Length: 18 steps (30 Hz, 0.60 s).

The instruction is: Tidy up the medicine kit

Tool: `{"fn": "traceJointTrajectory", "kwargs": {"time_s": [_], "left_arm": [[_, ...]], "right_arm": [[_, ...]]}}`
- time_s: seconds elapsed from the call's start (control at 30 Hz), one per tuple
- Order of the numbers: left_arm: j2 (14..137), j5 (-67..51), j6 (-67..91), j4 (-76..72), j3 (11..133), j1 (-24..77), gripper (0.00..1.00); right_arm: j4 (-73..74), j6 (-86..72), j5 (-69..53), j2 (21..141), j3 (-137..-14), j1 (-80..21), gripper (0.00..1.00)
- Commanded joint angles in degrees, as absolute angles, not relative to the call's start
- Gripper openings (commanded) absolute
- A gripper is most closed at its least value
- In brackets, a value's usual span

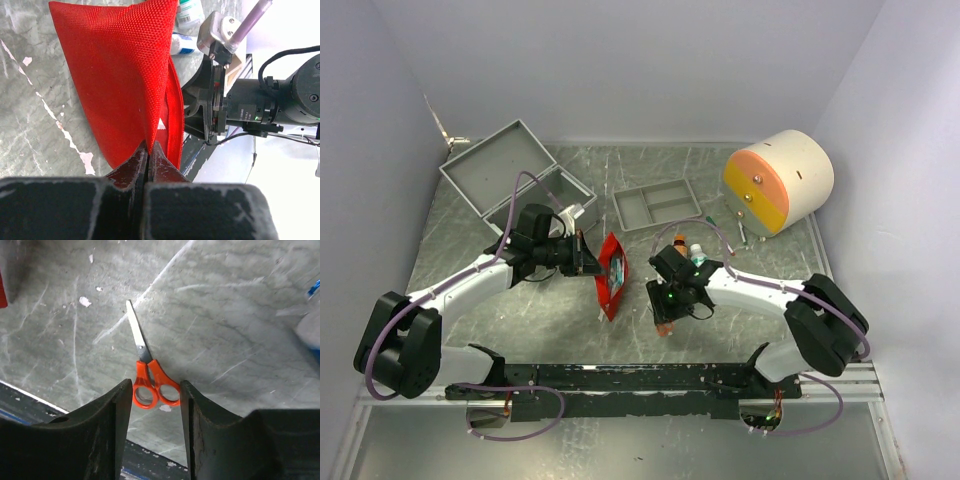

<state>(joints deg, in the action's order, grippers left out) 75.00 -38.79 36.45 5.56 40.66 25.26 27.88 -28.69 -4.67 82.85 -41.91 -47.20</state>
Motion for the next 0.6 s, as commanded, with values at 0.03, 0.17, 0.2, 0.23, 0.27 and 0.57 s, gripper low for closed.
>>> {"fn": "traceJointTrajectory", "kwargs": {"time_s": [0.03, 0.17, 0.2, 0.23, 0.27, 0.57], "left_arm": [[75.1, -39.9, 37.1, 2.4, 40.5, 25.4, 0.07], [75.1, -39.7, 36.8, 2.9, 40.7, 25.4, 0.07], [75.1, -39.6, 36.5, 3.2, 40.8, 25.4, 0.07], [75.0, -39.5, 36.5, 3.3, 40.8, 25.4, 0.07], [74.9, -39.5, 36.4, 3.4, 40.7, 25.4, 0.07], [74.6, -39.6, 36.4, 3.3, 40.5, 25.4, 0.07]], "right_arm": [[28.5, -32.5, -8.7, 80.0, -40.4, -47.1, 0.43], [28.8, -35.1, -4.2, 77.7, -40.9, -47.1, 0.42], [29.4, -35.4, -3.1, 77.2, -41.1, -47.2, 0.41], [29.9, -35.2, -2.4, 77.1, -41.5, -47.5, 0.40], [30.6, -35.0, -1.8, 77.2, -41.9, -48.1, 0.39], [33.5, -35.1, 2.0, 80.8, -43.1, -52.5, 0.29]]}}
